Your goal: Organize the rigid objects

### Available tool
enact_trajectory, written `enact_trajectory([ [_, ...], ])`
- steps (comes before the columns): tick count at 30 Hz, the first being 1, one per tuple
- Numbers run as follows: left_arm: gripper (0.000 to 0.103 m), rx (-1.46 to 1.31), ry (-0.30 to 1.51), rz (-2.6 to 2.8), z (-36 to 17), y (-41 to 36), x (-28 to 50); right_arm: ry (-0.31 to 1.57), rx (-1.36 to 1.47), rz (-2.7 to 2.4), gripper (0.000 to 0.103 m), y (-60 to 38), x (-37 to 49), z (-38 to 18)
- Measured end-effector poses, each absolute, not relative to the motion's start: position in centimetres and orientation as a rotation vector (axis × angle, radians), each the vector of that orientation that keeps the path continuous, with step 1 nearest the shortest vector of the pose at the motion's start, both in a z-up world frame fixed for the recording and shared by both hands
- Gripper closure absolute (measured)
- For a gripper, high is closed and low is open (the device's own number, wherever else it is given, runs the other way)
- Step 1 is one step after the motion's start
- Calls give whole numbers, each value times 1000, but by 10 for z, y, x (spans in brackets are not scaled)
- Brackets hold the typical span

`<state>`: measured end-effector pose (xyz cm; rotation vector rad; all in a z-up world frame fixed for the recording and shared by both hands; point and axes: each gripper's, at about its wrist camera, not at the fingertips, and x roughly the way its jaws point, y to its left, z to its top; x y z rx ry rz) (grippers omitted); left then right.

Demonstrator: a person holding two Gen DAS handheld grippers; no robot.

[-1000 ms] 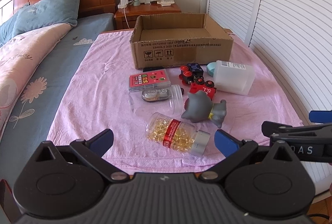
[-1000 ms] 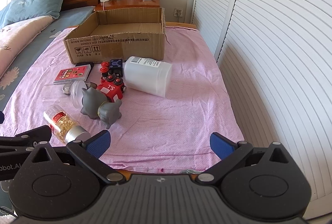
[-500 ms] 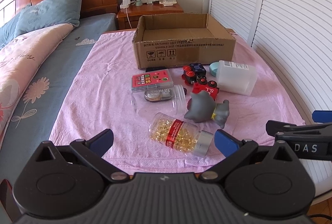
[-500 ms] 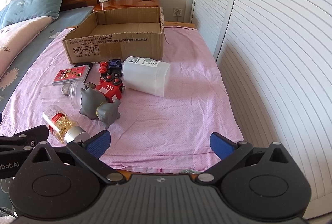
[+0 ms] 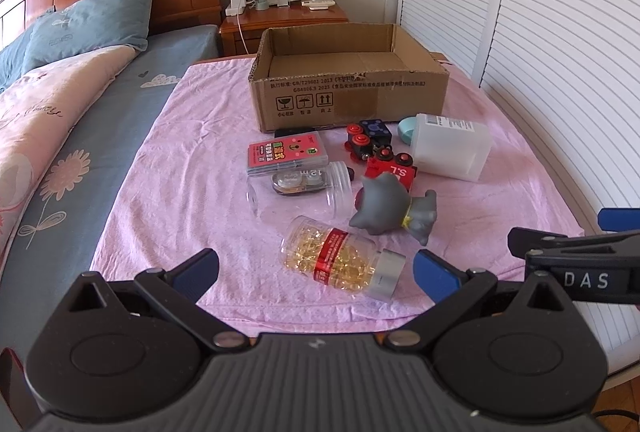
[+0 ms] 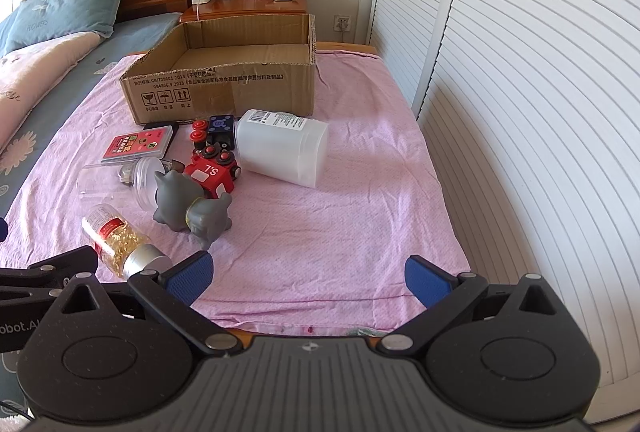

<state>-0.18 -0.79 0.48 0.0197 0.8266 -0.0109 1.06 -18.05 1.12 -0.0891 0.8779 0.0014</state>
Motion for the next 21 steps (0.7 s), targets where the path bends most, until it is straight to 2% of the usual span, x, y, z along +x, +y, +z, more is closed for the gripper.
enact_trajectory([
  [21,1,45,796,-91,9,-11,-1,872,-81,7,0,-181,12,12],
])
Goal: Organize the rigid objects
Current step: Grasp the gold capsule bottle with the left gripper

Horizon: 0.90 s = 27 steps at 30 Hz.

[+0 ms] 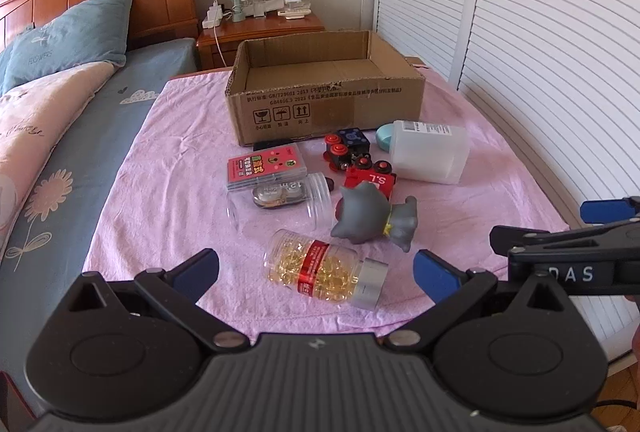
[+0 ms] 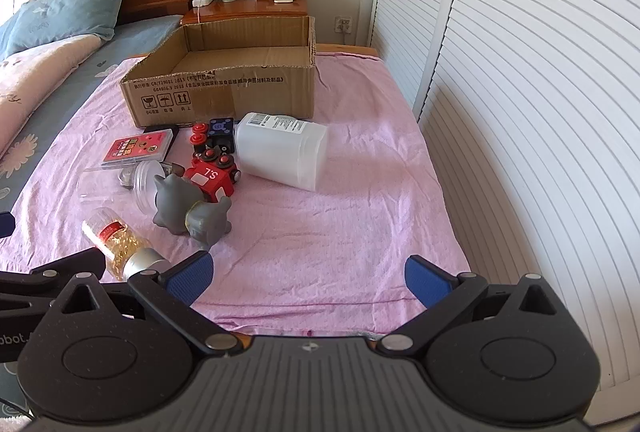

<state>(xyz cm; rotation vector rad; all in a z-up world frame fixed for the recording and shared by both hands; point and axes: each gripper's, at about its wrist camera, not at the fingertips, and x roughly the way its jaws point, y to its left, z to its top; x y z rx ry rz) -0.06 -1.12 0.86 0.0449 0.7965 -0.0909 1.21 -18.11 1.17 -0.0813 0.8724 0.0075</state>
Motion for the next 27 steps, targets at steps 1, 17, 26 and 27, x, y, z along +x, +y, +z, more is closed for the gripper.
enact_trajectory([
  [1,1,46,795,-102,9,-11,0,872,-79,9,0,-182,12,12],
  [17,1,131,807,-306,-20,-10,20,893,-55,7,0,-188,23,3],
  [26,1,132,885,-331,-51,-6,46,904,-41,-11,0,-196,30,-1],
  [27,1,130,893,-328,-54,-5,48,909,-40,-14,0,-196,32,-2],
])
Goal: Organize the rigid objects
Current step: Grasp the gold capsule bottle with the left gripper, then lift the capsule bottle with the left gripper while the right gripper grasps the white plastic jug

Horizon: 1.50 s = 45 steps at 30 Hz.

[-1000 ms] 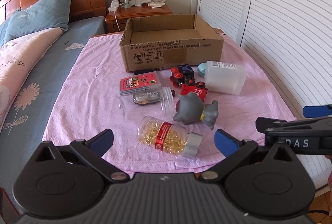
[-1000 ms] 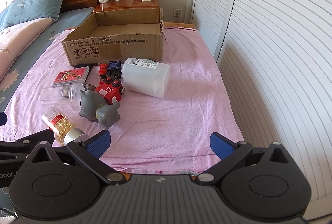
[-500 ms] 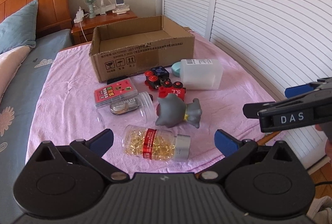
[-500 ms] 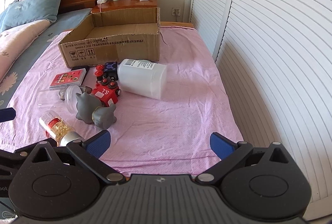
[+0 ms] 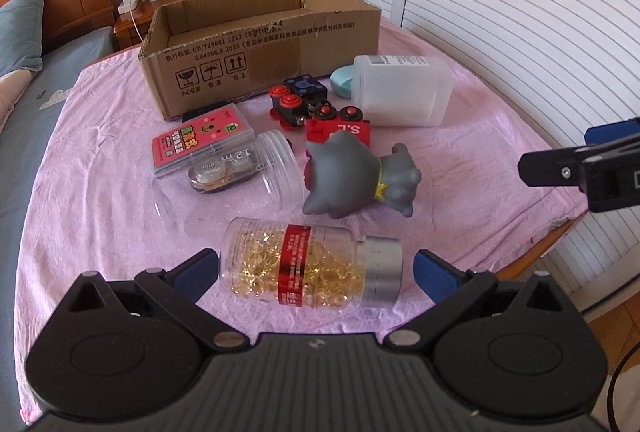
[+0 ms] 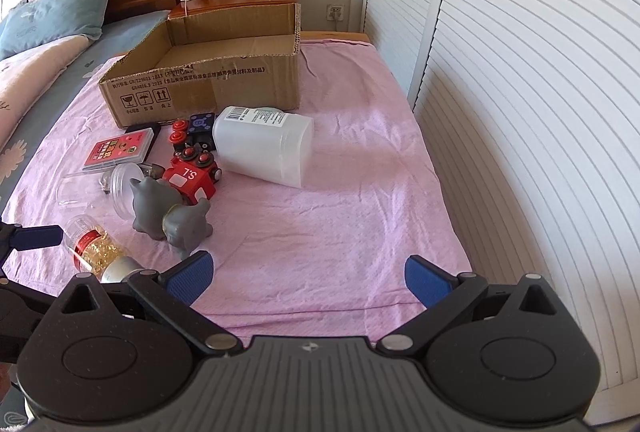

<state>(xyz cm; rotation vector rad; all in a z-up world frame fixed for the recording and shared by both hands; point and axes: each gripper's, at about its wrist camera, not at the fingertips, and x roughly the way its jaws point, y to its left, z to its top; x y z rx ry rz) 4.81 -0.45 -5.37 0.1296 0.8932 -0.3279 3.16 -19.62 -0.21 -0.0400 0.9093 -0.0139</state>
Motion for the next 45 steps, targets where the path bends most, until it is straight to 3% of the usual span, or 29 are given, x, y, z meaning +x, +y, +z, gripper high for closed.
enact_trajectory([
  [16,1,78,937,-207,-71,34,62,955,-56,-26,0,-197,61,-16],
  [31,0,32,914,-109,-82,48,67,760,20,67,0,-182,132,-3],
  [38,0,35,909,-116,-82,49,67,782,-12,1,0,-156,169,-27],
  [45,0,34,906,-115,-82,49,67,818,43,-40,0,-184,150,-38],
])
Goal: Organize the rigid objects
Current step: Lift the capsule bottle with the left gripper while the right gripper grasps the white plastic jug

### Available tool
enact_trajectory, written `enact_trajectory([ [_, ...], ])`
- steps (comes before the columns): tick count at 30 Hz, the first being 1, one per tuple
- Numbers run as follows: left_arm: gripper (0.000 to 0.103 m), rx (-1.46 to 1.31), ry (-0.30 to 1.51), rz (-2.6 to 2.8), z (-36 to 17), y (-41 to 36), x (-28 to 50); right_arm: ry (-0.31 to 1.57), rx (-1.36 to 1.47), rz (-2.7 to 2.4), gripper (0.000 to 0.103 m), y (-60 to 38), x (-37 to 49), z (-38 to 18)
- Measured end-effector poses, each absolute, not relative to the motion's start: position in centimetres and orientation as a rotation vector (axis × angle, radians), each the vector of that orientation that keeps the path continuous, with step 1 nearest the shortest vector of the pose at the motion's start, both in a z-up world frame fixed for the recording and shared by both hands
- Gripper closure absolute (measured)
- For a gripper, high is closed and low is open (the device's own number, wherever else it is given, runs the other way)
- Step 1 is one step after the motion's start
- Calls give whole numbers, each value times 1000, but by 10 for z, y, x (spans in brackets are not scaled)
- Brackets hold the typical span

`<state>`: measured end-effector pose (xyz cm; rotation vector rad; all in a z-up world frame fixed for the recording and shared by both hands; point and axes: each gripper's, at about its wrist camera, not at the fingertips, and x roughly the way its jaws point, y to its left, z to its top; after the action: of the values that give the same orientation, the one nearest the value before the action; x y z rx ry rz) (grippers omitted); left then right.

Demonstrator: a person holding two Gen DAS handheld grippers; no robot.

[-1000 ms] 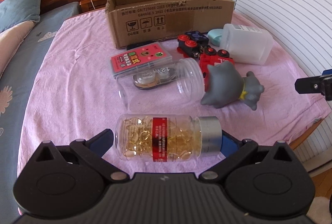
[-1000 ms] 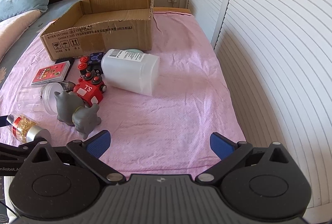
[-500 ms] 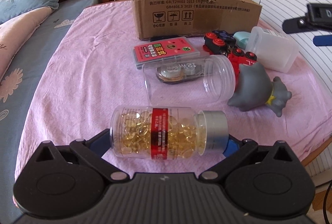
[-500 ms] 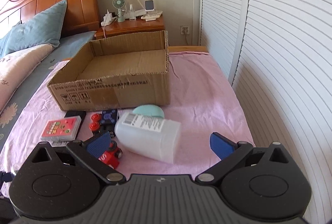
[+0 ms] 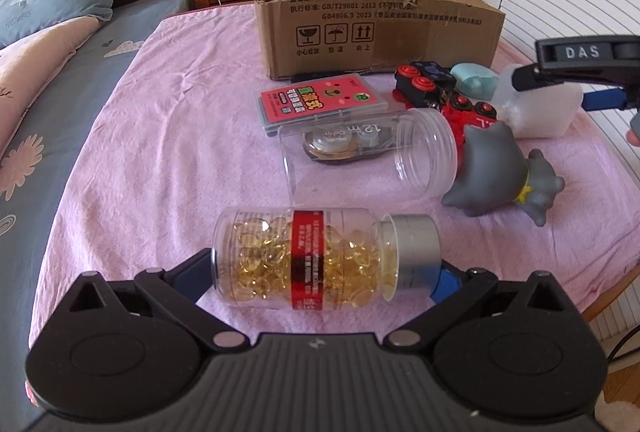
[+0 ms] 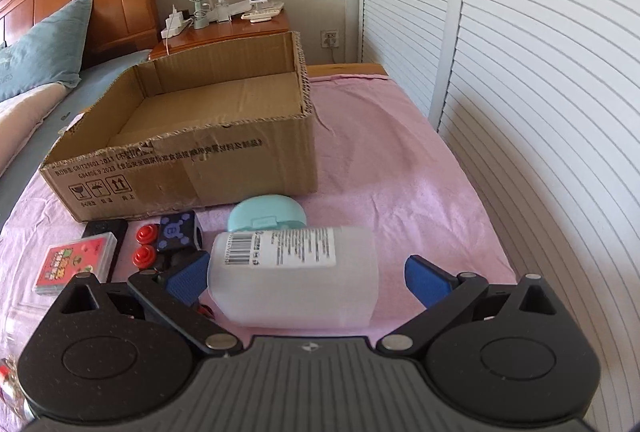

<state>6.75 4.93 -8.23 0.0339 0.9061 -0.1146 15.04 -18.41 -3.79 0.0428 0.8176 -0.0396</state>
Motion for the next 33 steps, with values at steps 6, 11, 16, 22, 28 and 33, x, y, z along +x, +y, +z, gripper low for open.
enact_trajectory([
  [6,0,34,904,-114,-82,49,67,851,29,-69,0,-210,125,-49],
  [11,0,31,899,-107,-82,49,67,886,13,-23,0,-225,115,-68],
  [16,0,24,892,-91,-83,49,65,865,-105,62,0,-219,105,-80],
  [22,0,12,857,-63,-85,47,57,805,-94,93,0,-225,97,-83],
  [28,1,33,842,-47,-83,44,53,746,-103,126,0,-230,89,-86],
  [33,3,61,828,-30,-78,37,51,772,-123,172,0,-232,95,-83],
])
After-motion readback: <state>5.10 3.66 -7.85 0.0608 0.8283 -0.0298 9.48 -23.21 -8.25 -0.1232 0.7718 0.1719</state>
